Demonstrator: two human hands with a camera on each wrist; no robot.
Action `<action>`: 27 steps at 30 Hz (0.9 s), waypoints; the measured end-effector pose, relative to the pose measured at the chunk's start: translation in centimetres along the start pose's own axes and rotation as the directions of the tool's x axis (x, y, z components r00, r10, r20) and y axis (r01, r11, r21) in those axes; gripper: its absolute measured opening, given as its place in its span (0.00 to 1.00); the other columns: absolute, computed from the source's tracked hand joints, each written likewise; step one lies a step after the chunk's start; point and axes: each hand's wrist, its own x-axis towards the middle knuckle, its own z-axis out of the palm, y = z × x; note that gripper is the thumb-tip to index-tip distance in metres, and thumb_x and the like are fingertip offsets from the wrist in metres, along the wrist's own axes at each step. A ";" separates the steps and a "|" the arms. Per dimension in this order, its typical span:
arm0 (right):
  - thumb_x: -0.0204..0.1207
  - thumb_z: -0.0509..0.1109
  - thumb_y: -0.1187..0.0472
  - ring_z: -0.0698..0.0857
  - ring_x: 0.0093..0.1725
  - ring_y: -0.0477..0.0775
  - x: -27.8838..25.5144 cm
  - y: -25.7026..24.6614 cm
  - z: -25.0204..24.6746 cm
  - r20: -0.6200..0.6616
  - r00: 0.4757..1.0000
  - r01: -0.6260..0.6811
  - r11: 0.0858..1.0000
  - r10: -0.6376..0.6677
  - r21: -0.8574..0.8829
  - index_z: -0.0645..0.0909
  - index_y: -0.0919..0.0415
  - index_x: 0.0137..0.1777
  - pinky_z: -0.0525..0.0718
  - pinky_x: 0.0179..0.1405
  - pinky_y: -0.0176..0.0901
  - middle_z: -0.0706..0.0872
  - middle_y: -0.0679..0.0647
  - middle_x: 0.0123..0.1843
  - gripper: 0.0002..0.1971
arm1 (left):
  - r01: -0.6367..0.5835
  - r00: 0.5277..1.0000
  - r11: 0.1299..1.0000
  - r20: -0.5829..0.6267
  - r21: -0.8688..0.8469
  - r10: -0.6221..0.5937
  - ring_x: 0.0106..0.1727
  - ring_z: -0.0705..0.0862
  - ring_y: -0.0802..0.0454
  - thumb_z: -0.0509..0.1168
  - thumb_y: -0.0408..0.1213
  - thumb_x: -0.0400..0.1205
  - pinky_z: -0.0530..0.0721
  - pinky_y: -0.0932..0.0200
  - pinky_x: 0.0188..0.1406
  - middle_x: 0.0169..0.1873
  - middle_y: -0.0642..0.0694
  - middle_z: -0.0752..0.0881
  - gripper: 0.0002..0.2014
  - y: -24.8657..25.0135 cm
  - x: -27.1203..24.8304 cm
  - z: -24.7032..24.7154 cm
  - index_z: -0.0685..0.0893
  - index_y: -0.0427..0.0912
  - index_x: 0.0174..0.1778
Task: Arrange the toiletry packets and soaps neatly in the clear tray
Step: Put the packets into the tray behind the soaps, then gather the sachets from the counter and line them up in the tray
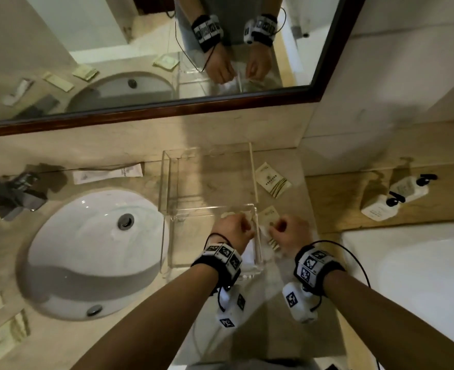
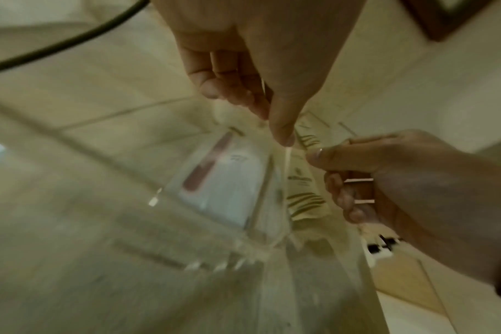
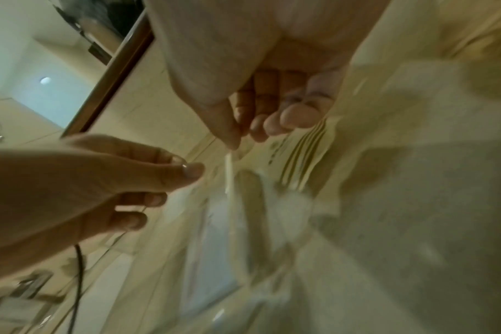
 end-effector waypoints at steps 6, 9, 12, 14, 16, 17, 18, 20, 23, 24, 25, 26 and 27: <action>0.72 0.71 0.49 0.87 0.50 0.58 1.0 2.8 -1.7 -0.002 0.992 -0.126 0.975 0.128 -0.181 0.73 0.48 0.43 0.85 0.50 0.49 0.88 0.53 0.48 0.09 | -0.284 0.959 0.919 0.084 0.272 0.271 0.55 0.85 0.44 0.67 0.46 0.80 0.86 0.47 0.54 0.58 0.49 0.81 0.14 5.6 2.7 0.6 0.78 0.49 0.59; 0.76 0.65 0.54 0.86 0.54 0.62 1.1 3.0 -1.5 -0.016 0.991 -0.133 0.952 0.134 -0.274 0.73 0.58 0.56 0.84 0.50 0.51 0.86 0.58 0.54 0.12 | -0.262 0.964 0.887 0.132 0.381 0.229 0.58 0.84 0.38 0.70 0.44 0.78 0.86 0.40 0.55 0.63 0.44 0.77 0.23 7.1 3.5 1.8 0.73 0.45 0.67; 0.79 0.62 0.55 0.85 0.57 0.62 1.2 3.5 -0.5 -0.018 0.991 -0.129 0.942 0.130 -0.310 0.71 0.60 0.63 0.83 0.52 0.52 0.84 0.59 0.58 0.15 | -0.232 0.972 0.848 0.146 0.477 0.184 0.60 0.83 0.37 0.70 0.42 0.77 0.85 0.45 0.54 0.62 0.41 0.77 0.26 7.7 3.8 2.7 0.70 0.40 0.69; 0.78 0.65 0.54 0.84 0.57 0.62 1.2 3.7 0.0 0.015 0.990 -0.131 0.964 0.138 -0.232 0.71 0.62 0.63 0.83 0.51 0.51 0.84 0.58 0.58 0.18 | -0.215 0.977 0.815 0.119 0.539 0.179 0.58 0.83 0.36 0.70 0.41 0.78 0.84 0.45 0.50 0.62 0.39 0.77 0.26 7.6 3.8 3.2 0.70 0.38 0.69; 0.76 0.68 0.51 0.85 0.55 0.61 1.4 4.1 0.2 0.038 0.987 -0.146 0.976 0.153 -0.162 0.73 0.62 0.60 0.83 0.50 0.50 0.85 0.57 0.56 0.19 | -0.182 0.983 0.819 0.102 0.544 0.151 0.57 0.84 0.34 0.67 0.39 0.80 0.84 0.43 0.48 0.63 0.38 0.76 0.23 7.5 4.1 3.4 0.69 0.38 0.69; 0.75 0.68 0.51 0.85 0.55 0.62 1.5 4.1 0.0 0.049 0.988 -0.140 0.978 0.149 -0.155 0.75 0.61 0.59 0.83 0.50 0.50 0.85 0.58 0.55 0.18 | -0.169 0.985 0.826 0.112 0.537 0.129 0.57 0.83 0.33 0.65 0.36 0.81 0.84 0.42 0.48 0.63 0.38 0.75 0.21 7.5 4.5 3.4 0.68 0.39 0.69; 0.76 0.67 0.52 0.85 0.55 0.62 1.6 4.2 0.0 0.056 0.989 -0.127 0.979 0.137 -0.158 0.76 0.61 0.57 0.84 0.51 0.49 0.86 0.58 0.55 0.15 | -0.162 0.986 0.831 0.129 0.532 0.110 0.58 0.83 0.32 0.63 0.34 0.81 0.83 0.41 0.48 0.64 0.38 0.74 0.21 7.5 4.8 3.4 0.67 0.39 0.69; 0.78 0.65 0.55 0.85 0.56 0.62 1.7 4.3 -0.2 0.048 0.992 -0.105 0.981 0.114 -0.163 0.78 0.60 0.57 0.83 0.52 0.48 0.87 0.59 0.55 0.11 | -0.165 0.981 0.841 0.175 0.514 0.085 0.59 0.83 0.32 0.64 0.34 0.80 0.84 0.40 0.51 0.63 0.38 0.73 0.22 7.5 5.5 3.2 0.66 0.39 0.69; 0.78 0.66 0.58 0.85 0.58 0.61 1.5 4.6 -0.6 0.014 0.995 -0.099 0.983 0.103 -0.152 0.81 0.59 0.57 0.81 0.54 0.44 0.87 0.58 0.56 0.10 | -0.192 0.972 0.865 0.212 0.463 0.103 0.58 0.83 0.34 0.66 0.37 0.80 0.84 0.40 0.55 0.61 0.38 0.76 0.20 7.1 6.2 2.7 0.71 0.39 0.66; 0.77 0.66 0.58 0.84 0.58 0.61 1.4 4.8 -0.9 0.003 0.994 -0.112 0.984 0.114 -0.138 0.81 0.59 0.56 0.80 0.55 0.45 0.86 0.58 0.56 0.10 | -0.211 0.967 0.867 0.227 0.451 0.118 0.57 0.83 0.36 0.66 0.38 0.80 0.84 0.42 0.55 0.60 0.38 0.77 0.17 7.0 6.3 2.4 0.75 0.40 0.63; 0.77 0.67 0.59 0.84 0.58 0.61 1.4 5.1 -1.3 -0.007 0.993 -0.121 0.987 0.121 -0.109 0.82 0.59 0.56 0.81 0.56 0.46 0.86 0.58 0.56 0.10 | -0.222 0.966 0.872 0.223 0.435 0.134 0.56 0.84 0.38 0.65 0.39 0.80 0.84 0.46 0.53 0.58 0.39 0.79 0.11 6.9 6.3 2.1 0.78 0.41 0.58; 0.76 0.67 0.59 0.85 0.57 0.60 1.3 5.3 -1.6 -0.012 0.991 -0.135 0.989 0.134 -0.066 0.83 0.58 0.56 0.82 0.57 0.47 0.86 0.57 0.56 0.10 | -0.211 0.968 0.895 0.208 0.392 0.137 0.52 0.84 0.40 0.65 0.40 0.80 0.84 0.50 0.48 0.54 0.40 0.82 0.05 6.8 6.1 1.6 0.79 0.44 0.49; 0.76 0.68 0.59 0.85 0.55 0.59 1.2 5.7 -2.0 -0.024 0.989 -0.147 0.989 0.147 -0.003 0.83 0.57 0.55 0.83 0.56 0.48 0.87 0.56 0.54 0.09 | -0.197 0.973 0.923 0.184 0.329 0.142 0.47 0.84 0.42 0.65 0.41 0.80 0.81 0.54 0.42 0.48 0.42 0.83 0.06 6.6 6.2 1.3 0.77 0.46 0.40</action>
